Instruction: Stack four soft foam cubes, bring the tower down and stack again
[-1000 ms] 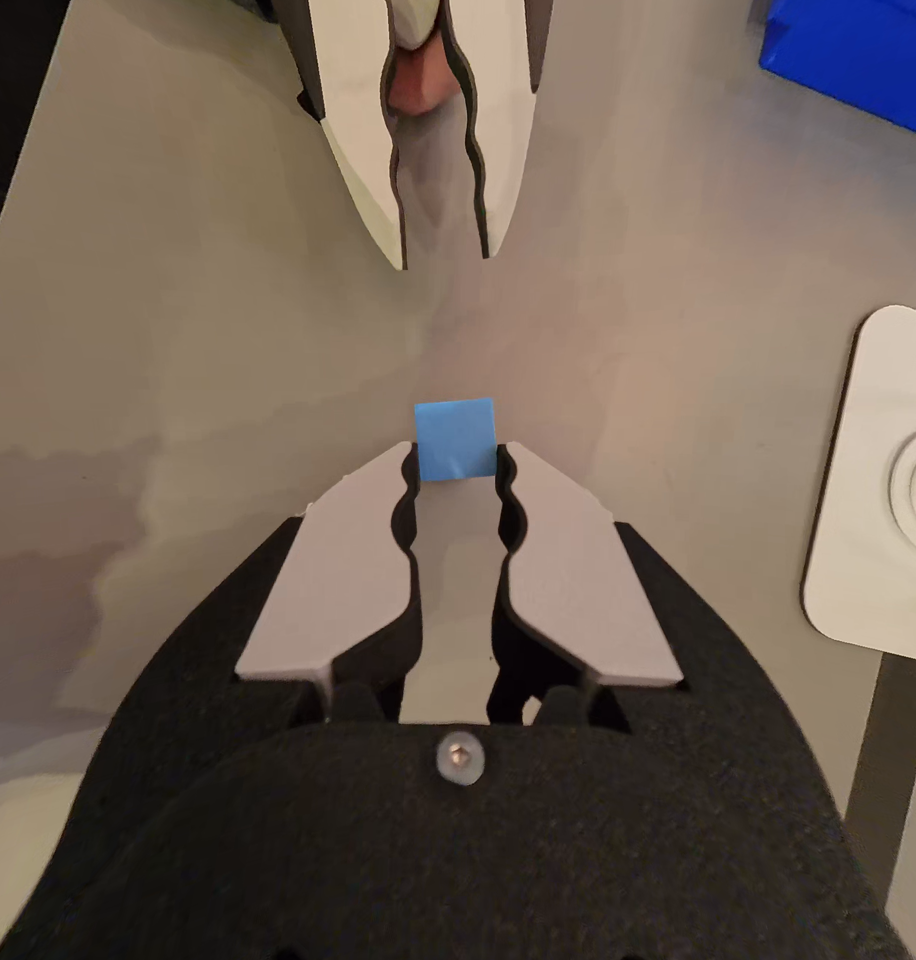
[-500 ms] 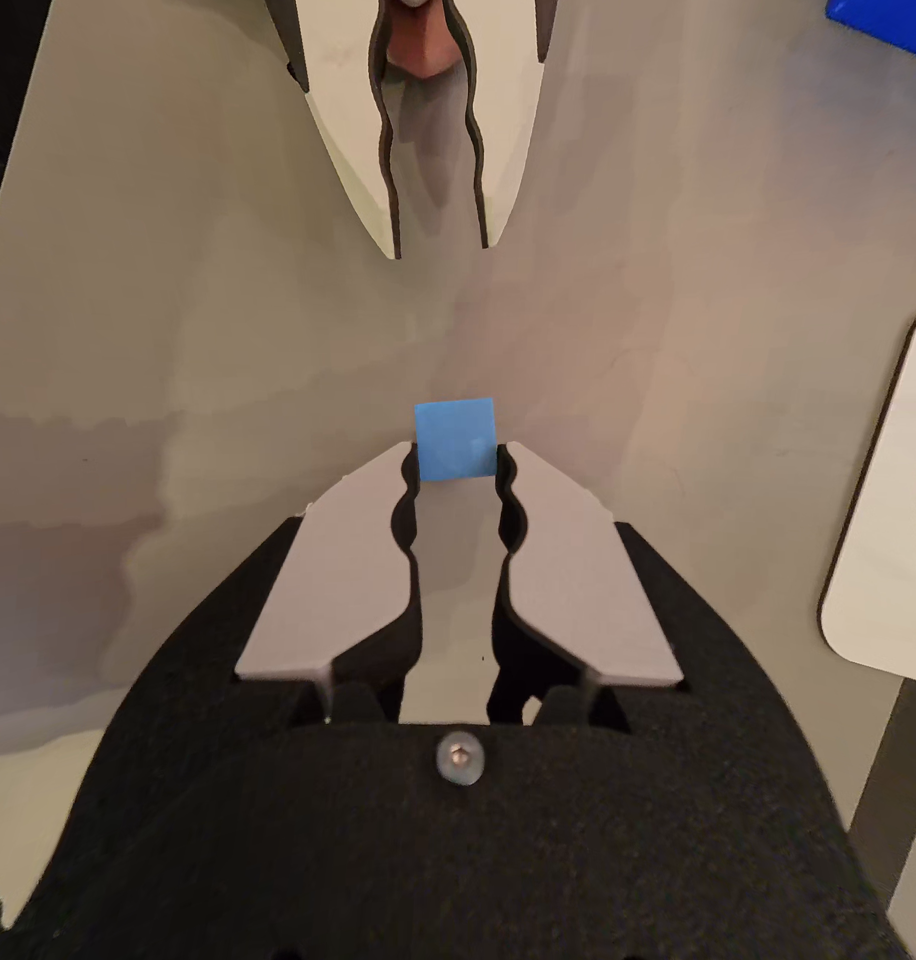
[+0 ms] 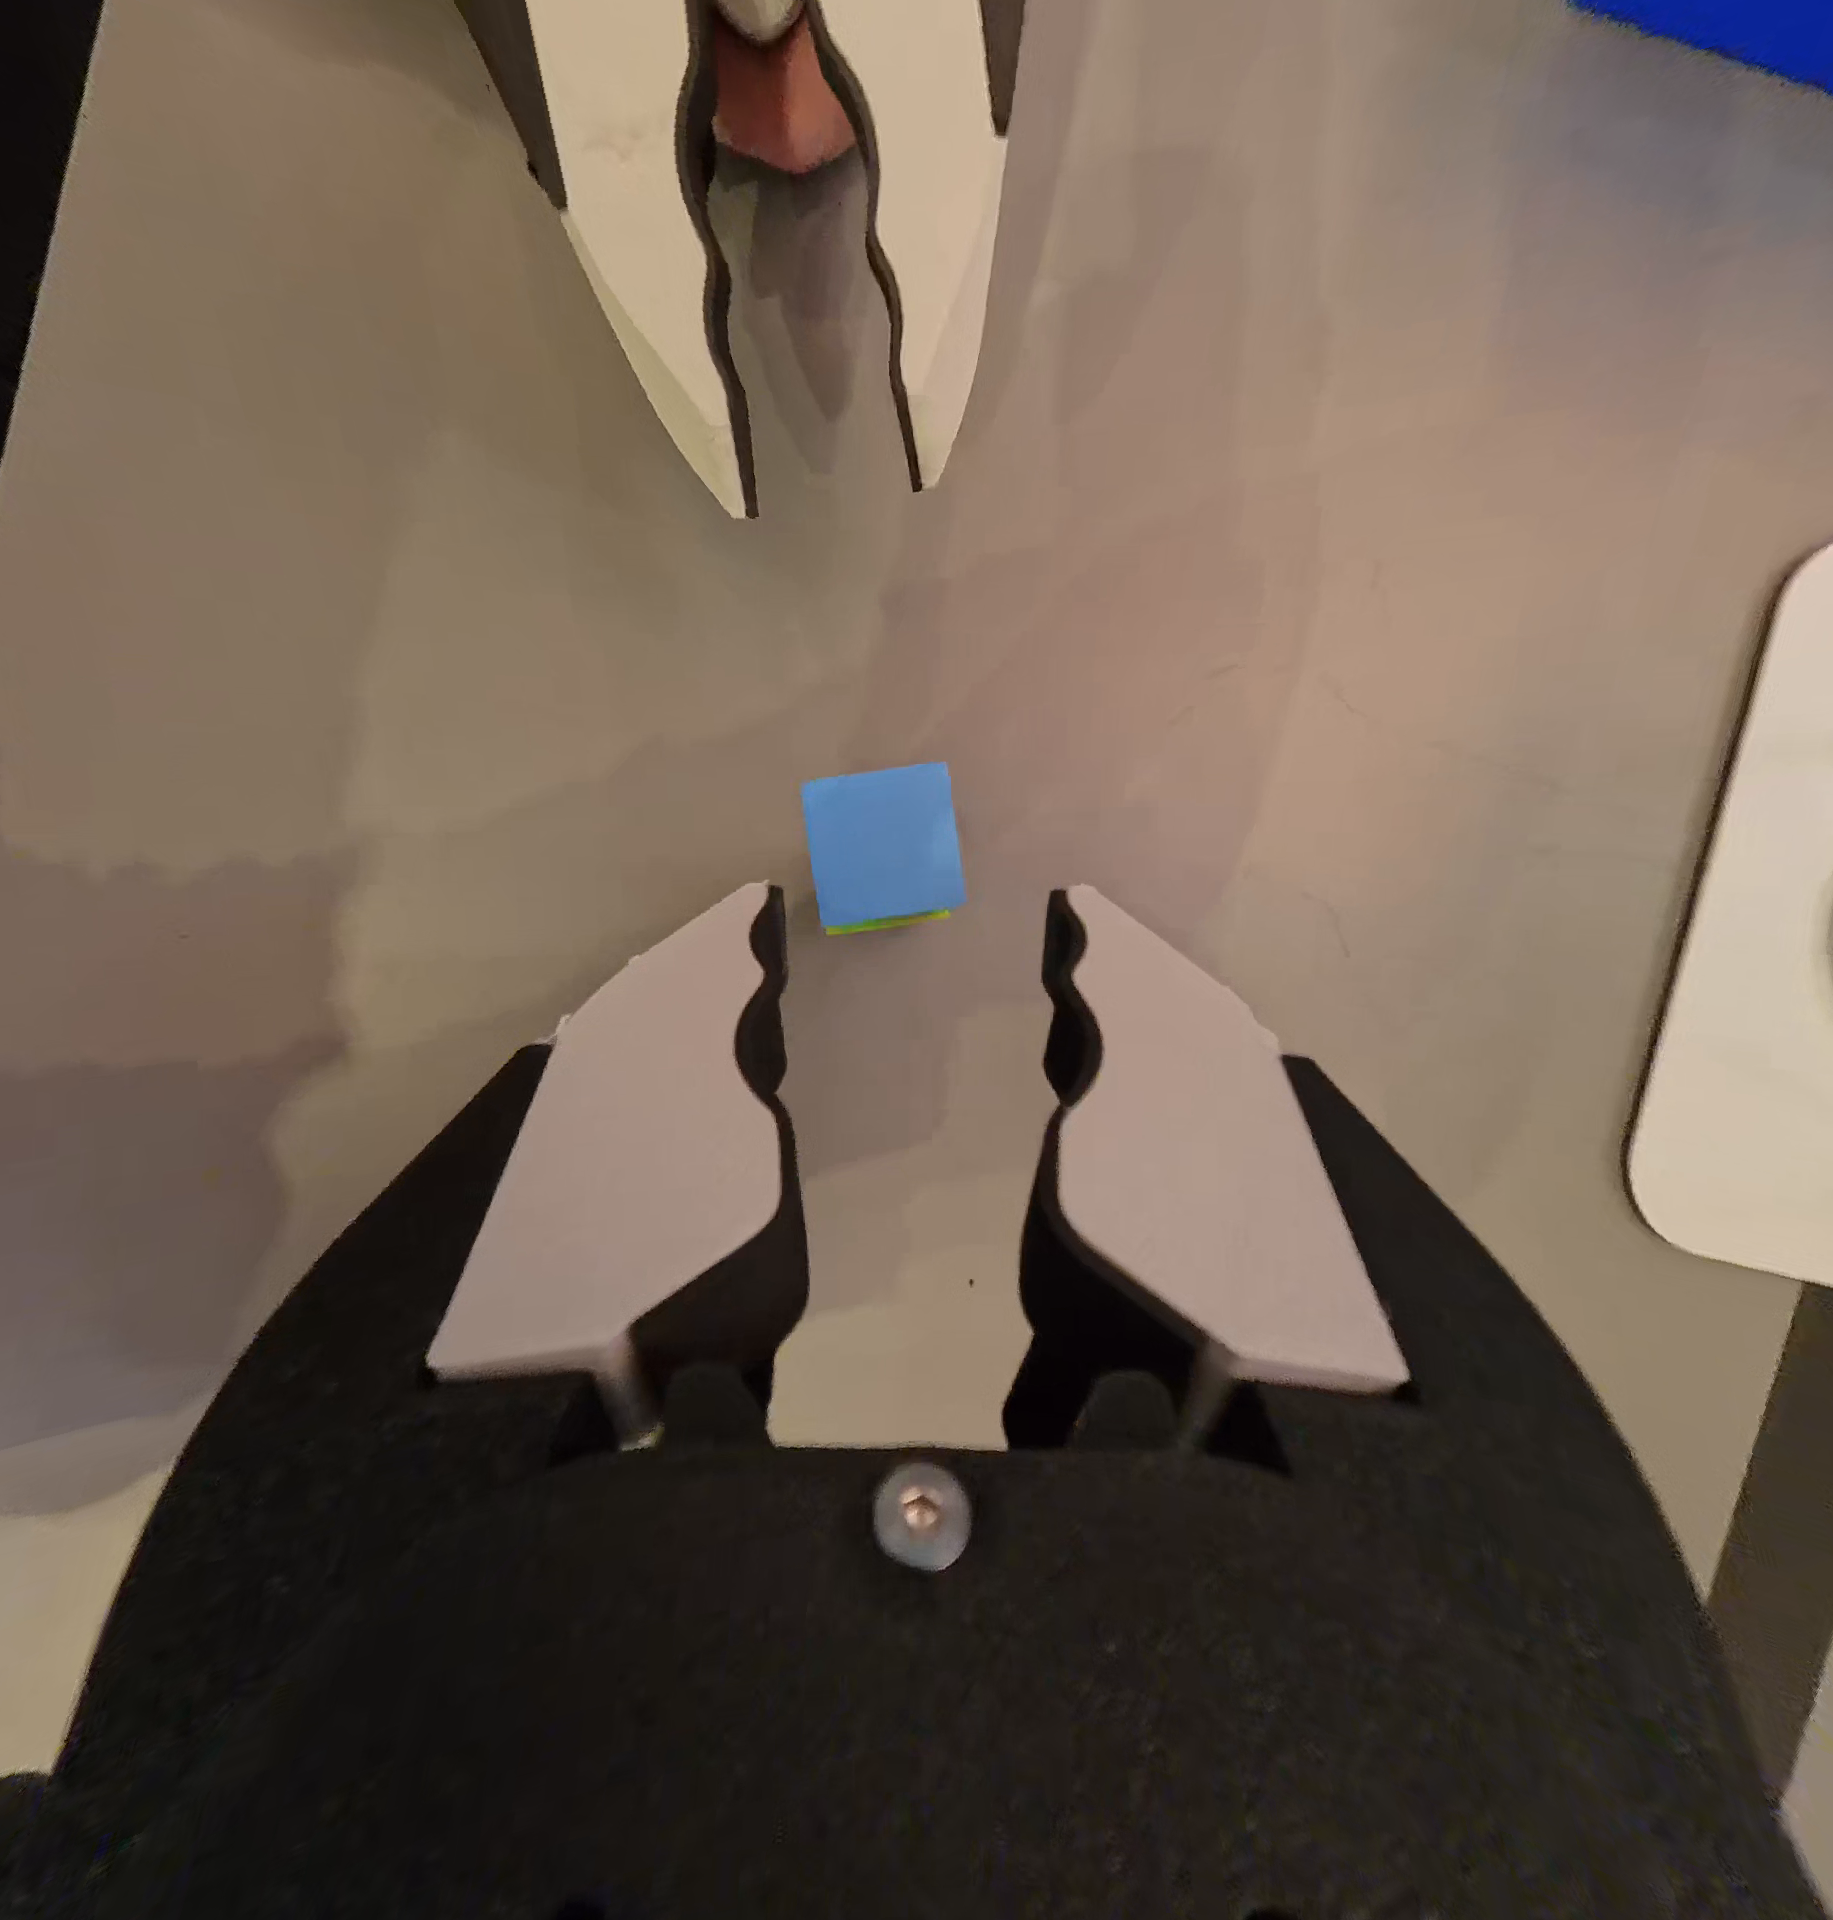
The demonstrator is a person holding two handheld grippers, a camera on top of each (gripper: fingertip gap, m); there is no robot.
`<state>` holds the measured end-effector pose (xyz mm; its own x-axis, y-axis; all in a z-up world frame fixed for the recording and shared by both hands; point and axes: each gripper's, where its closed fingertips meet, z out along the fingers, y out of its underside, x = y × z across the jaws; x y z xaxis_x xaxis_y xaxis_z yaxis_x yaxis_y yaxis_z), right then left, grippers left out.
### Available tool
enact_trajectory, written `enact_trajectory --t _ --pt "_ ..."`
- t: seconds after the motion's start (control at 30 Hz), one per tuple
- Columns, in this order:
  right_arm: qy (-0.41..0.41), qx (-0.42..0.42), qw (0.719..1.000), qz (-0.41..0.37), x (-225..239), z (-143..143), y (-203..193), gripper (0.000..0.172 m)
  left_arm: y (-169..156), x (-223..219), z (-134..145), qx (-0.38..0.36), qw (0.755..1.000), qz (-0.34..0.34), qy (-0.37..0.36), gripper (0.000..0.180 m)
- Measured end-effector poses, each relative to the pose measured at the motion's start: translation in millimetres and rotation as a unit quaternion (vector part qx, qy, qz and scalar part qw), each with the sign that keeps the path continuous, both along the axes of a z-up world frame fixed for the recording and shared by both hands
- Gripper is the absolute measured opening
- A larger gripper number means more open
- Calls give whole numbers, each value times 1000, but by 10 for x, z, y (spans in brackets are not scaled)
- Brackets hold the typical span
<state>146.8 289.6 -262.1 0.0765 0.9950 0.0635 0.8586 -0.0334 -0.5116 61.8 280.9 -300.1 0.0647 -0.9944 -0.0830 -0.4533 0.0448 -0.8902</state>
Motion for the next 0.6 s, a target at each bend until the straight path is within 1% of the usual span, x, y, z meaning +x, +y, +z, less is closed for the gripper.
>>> enact_trajectory --t 0.1,0.2,0.3,0.33,0.37,0.47,0.5,0.6 --pt "24 10 999 -33 83 136 -52 48 11 -3 7 -4 1000 2 -3 35" --pt "36 17 995 -87 234 162 -152 44 20 -1 -1 -4 1000 5 0 35" --pt "35 14 985 -167 424 91 -259 31 52 -6 4 -9 1000 15 -3 30" --pt "38 13 981 -191 462 63 -302 24 63 -11 14 -13 1000 17 -7 27" --pt "35 14 975 -220 517 25 -333 15 76 -18 29 -18 1000 20 -13 20" --pt "48 3 954 -294 595 -60 -451 4 124 -36 59 -35 999 31 -25 2" --pt "50 -2 947 -317 619 -92 -487 0 152 -39 53 -40 998 39 -25 0" --pt "50 -11 923 -381 686 -204 -541 0 201 -21 -25 -46 997 55 1 0"
